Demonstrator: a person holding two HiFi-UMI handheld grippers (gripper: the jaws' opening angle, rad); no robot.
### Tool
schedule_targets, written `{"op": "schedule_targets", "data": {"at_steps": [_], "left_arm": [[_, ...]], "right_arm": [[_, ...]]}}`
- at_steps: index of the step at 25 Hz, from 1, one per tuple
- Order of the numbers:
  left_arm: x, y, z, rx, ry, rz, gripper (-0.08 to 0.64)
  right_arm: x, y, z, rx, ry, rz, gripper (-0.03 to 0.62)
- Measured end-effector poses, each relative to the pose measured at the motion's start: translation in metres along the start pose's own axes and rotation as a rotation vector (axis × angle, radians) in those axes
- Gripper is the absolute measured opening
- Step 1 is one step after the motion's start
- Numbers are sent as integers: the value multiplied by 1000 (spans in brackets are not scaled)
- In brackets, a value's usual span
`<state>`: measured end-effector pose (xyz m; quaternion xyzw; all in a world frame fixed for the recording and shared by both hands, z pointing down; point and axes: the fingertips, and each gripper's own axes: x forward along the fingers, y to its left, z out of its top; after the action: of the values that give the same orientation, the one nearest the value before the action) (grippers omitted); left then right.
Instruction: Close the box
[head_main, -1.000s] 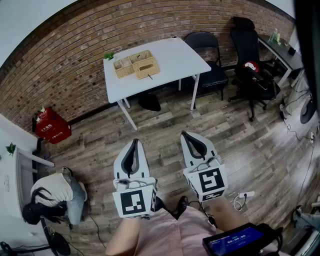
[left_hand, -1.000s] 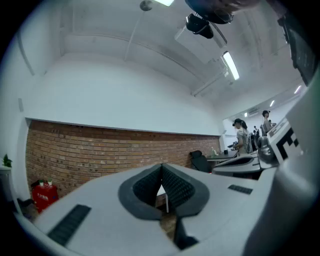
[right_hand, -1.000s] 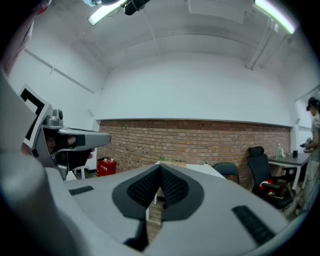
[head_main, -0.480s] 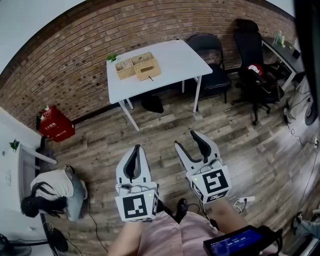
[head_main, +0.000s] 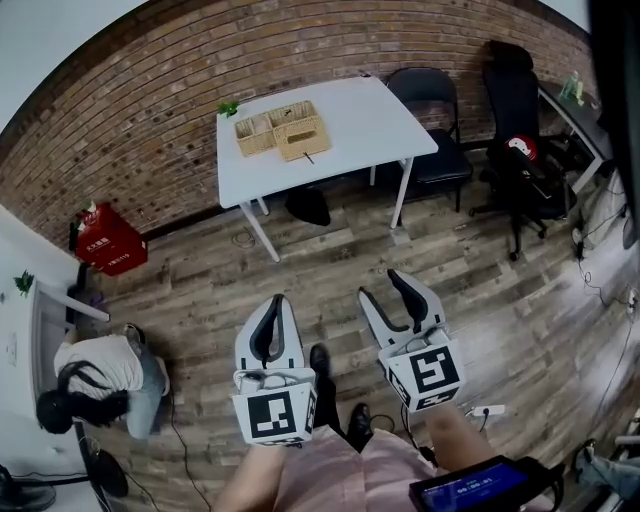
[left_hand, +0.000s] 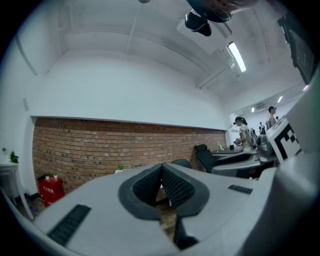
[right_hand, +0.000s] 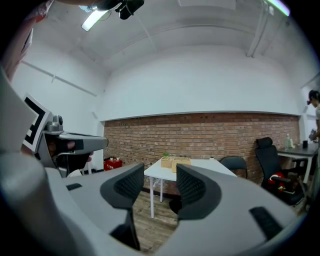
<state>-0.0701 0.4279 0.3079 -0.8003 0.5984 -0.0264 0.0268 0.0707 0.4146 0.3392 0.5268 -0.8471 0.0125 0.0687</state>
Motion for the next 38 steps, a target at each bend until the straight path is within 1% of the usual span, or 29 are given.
{"op": "schedule_targets", "data": {"at_steps": [3,9,15,21,25,29,35,38], "left_arm": [[29,16,-8,-6,9,2,11],[101,57,-13,-13,14,-12,11],[167,95,-1,-10,-11,-35,11],[215,117,8,-3,-46,-70,11],[237,126,3,-9,-37,-81,11],[257,125,-8,-12,-11,-96,11],[293,120,-32,-10,48,-107,11],[320,116,-42,-5,68,-103,11]], "right_arm": [[31,-9,-4,2,17,-4,204],[110,-25,-2,-1,40,-8,195],[178,-42,20,-9,28,-31,189],[223,-60,42,-32,-7,-72,179],[244,-69,45,-32,-6,-86,176],[260,-82,41,-26,3,-89,175],[286,-111,24,5,36,-91,172],[306,-130,13,20,49,-76,172]]}}
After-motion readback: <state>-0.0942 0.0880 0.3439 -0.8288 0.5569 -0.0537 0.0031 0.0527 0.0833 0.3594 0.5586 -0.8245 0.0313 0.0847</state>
